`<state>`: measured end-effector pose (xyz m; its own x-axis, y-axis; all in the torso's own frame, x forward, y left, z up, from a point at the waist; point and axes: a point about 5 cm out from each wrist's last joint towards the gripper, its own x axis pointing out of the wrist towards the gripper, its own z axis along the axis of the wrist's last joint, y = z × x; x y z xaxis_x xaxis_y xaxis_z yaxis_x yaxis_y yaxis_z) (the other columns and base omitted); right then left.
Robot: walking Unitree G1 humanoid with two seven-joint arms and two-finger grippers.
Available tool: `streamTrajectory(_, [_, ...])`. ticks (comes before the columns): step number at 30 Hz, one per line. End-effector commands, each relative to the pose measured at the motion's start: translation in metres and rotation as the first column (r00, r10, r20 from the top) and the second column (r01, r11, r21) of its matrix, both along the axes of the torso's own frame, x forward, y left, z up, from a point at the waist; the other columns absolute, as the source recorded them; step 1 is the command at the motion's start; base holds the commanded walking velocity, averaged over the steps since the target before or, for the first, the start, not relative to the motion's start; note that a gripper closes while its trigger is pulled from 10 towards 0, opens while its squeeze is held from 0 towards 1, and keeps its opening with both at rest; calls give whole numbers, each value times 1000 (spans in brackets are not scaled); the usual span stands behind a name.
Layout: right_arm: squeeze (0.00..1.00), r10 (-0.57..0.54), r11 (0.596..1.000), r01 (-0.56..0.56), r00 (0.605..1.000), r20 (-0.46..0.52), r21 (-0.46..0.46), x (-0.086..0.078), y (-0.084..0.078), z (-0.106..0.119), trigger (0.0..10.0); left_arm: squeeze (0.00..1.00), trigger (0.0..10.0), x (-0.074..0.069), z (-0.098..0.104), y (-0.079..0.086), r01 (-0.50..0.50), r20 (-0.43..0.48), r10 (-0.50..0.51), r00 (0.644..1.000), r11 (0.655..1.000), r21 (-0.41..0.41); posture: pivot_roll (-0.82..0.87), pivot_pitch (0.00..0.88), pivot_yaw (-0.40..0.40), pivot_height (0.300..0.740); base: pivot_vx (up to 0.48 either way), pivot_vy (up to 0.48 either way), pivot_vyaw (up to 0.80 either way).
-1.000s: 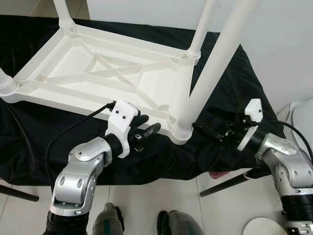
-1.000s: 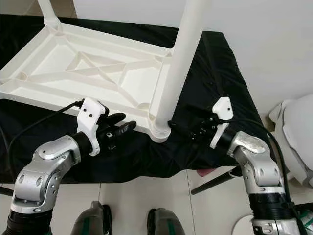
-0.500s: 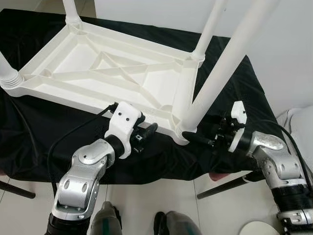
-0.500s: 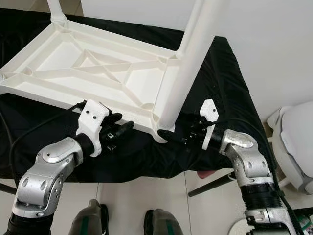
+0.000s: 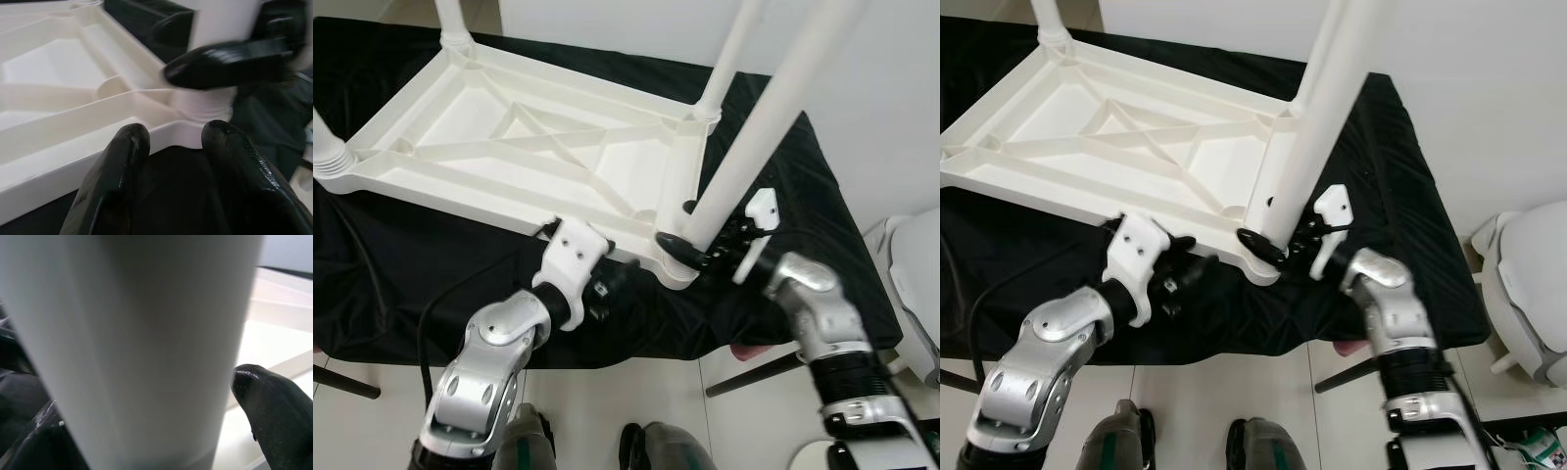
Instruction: Building children table
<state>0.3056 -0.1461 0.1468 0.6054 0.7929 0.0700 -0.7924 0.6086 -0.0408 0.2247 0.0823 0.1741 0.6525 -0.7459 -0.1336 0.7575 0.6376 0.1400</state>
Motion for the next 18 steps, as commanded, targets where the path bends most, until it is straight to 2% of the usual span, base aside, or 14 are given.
streamTrajectory(1, [0,-23,1000,23,1000,-4,-17,1,0,-6,10000,0,10000,-4,3,-3,26,34,-27,999,1000,10,1,62,-111,740,0,0,0])
streamTrajectory(5, [0,-37,999,37,999,1,-16,3,0,-7,10000,0,10000,-3,2,-2,15,40,-16,999,1000,20,2,58,-110,740,0,0,0])
streamTrajectory(8, [0,-75,997,75,997,15,-8,9,-2,-5,10000,0,10000,3,1,-2,-28,63,26,998,999,31,0,47,-106,740,0,0,0])
streamTrajectory(11, [0,-121,993,121,992,42,-8,18,-9,0,10000,0,10000,16,-1,-1,-115,86,111,990,992,50,-4,39,-103,740,0,0,0])
streamTrajectory(18, [0,-160,987,161,985,59,-18,25,-19,6,10000,0,10000,21,-5,-3,-116,98,111,989,992,48,-14,44,-109,740,0,0,0])
